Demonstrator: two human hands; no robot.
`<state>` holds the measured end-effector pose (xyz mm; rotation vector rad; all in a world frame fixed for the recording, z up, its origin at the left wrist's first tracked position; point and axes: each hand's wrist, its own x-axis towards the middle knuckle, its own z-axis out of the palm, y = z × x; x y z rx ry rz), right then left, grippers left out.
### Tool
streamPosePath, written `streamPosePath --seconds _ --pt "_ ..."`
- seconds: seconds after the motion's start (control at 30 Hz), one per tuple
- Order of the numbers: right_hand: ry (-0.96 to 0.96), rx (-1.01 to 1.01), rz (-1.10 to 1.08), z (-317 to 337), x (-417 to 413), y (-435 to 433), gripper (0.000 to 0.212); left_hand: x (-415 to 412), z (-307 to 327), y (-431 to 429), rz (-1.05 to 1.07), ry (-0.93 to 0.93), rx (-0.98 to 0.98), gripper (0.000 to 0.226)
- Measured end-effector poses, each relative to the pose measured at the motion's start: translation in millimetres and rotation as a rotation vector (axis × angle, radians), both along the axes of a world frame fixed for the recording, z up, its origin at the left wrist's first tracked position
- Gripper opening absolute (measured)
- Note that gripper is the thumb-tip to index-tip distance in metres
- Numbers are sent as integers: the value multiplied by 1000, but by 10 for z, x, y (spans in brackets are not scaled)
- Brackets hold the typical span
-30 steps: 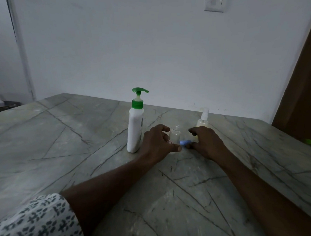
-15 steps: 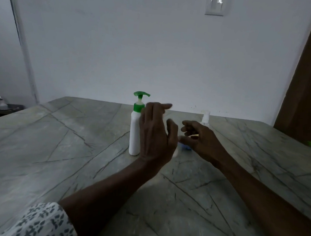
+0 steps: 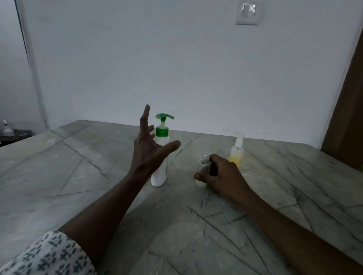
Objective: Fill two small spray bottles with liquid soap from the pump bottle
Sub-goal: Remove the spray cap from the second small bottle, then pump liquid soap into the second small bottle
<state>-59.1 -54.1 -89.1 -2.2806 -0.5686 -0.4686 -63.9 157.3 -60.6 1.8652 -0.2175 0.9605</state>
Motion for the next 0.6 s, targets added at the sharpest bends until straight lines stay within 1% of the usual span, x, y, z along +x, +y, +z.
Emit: streamPosePath --seconds 0.17,0.23,0.37,0.5,0.6 --pt "23 -8 7 -47 41 3 45 -6 4 -17 -190 74 -57 107" --pt "22 -11 9 -51 45 5 43 12 16 -9 -225 84 -63 106" --pt "18 -26 8 -47 33 22 42 -11 -17 -15 -217 32 -21 107" --pt "10 -28 4 -45 20 32 45 2 -71 -39 -138 -118 112 109" --pt "3 -36 1 -57 13 39 44 -2 -48 -66 -116 -150 162 104"
